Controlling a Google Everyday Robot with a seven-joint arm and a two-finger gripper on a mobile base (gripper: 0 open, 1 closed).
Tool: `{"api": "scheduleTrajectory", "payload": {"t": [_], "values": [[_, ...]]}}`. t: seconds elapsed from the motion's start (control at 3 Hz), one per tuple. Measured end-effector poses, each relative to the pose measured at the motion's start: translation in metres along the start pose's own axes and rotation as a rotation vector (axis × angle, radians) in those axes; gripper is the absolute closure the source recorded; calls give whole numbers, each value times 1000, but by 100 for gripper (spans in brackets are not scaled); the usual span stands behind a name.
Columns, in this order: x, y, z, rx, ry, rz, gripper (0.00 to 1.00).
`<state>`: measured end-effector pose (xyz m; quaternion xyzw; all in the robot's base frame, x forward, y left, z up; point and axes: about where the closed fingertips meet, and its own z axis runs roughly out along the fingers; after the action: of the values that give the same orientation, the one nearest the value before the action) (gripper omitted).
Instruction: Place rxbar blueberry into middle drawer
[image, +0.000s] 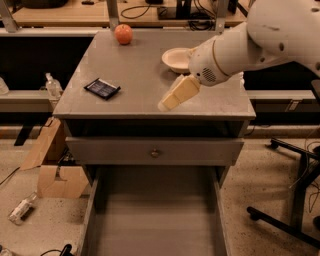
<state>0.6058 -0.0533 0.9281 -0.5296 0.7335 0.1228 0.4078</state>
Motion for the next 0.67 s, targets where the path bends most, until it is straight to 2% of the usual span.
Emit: {"api": "scheduleTrajectory", "payload": {"t": [0.33,0.67], "values": [[-26,6,62,-32,-52,7,0],[-57,11,107,-49,-99,4,0]]}}
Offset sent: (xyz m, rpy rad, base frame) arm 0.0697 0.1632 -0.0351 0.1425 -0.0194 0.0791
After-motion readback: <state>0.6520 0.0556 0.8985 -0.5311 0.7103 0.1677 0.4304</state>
